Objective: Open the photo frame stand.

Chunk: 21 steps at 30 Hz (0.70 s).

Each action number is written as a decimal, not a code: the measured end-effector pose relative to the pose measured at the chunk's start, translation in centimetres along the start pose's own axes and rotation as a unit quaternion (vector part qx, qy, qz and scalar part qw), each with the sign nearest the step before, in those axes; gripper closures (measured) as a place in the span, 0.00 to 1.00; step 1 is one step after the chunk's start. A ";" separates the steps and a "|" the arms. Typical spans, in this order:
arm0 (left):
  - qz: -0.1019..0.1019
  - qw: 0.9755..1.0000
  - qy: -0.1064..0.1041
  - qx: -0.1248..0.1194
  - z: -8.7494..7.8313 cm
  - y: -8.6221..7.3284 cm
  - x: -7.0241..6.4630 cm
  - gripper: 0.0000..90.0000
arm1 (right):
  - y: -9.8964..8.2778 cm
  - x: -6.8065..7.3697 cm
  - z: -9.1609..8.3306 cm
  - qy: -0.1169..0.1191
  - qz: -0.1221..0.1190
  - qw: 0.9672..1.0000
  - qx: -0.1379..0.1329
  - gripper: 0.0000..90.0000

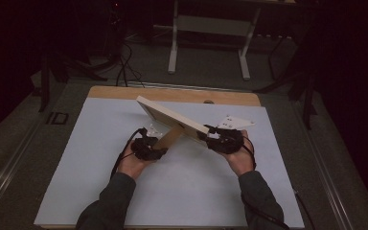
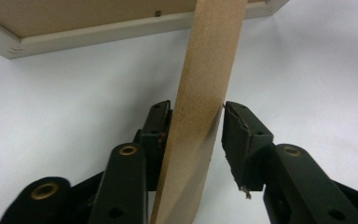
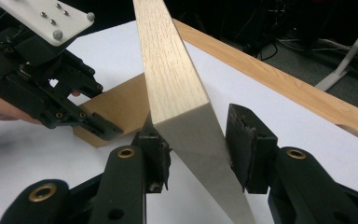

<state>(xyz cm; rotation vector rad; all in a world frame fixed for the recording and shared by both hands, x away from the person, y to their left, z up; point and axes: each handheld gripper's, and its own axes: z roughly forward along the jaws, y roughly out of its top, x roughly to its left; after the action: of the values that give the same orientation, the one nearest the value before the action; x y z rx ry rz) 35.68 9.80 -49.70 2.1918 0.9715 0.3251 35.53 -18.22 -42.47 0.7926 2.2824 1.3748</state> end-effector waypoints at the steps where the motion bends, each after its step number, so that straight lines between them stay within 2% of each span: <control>1: -0.002 1.000 -0.003 -0.003 -0.1 -0.1 0.1 0.68 | 0.0 0.0 0.0 0.000 0.000 1.000 0.001 0.66; 9: -0.018 0.999 -0.016 -0.021 -0.5 -0.4 0.2 0.60 | -0.2 0.1 0.4 -0.002 0.002 1.000 0.008 0.63; 21: -0.018 0.999 -0.015 -0.033 -1.2 -0.5 0.1 0.56 | -0.5 0.0 0.6 -0.001 0.006 1.000 0.013 0.59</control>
<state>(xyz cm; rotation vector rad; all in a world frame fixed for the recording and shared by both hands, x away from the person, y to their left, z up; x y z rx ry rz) 34.91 10.76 -49.23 2.1106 0.9699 0.3031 35.72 -17.99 -43.13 0.8162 2.3008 1.3515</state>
